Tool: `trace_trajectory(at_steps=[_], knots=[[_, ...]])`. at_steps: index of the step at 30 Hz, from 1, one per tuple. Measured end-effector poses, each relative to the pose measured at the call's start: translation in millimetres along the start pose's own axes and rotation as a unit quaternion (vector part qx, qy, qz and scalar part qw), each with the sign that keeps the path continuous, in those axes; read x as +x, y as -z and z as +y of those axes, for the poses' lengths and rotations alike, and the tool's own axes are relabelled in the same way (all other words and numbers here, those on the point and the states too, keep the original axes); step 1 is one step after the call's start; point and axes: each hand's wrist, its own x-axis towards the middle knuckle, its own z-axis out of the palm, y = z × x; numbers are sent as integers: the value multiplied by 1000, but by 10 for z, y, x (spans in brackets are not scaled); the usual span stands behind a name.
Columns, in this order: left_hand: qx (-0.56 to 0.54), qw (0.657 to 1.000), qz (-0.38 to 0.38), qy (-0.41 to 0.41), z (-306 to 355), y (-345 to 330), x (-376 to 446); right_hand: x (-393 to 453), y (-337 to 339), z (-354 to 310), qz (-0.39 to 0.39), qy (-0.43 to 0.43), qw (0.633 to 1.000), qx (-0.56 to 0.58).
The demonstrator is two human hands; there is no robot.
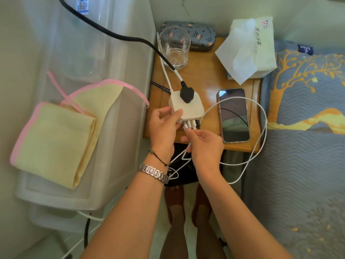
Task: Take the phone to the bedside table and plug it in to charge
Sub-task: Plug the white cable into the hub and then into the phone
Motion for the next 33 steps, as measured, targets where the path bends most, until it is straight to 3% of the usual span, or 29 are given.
trace_trajectory(at_steps=[21, 30, 33], knots=[[-30, 999, 2, 15, 11, -17, -42, -56, -167, -77, 71, -1, 997, -33], [-54, 998, 24, 33, 25, -59, -75, -109, -337, -46, 161, 54, 982, -78], [-57, 997, 28, 41, 21, -46, -60, -102, -328, -22, 141, 68, 984, -82]])
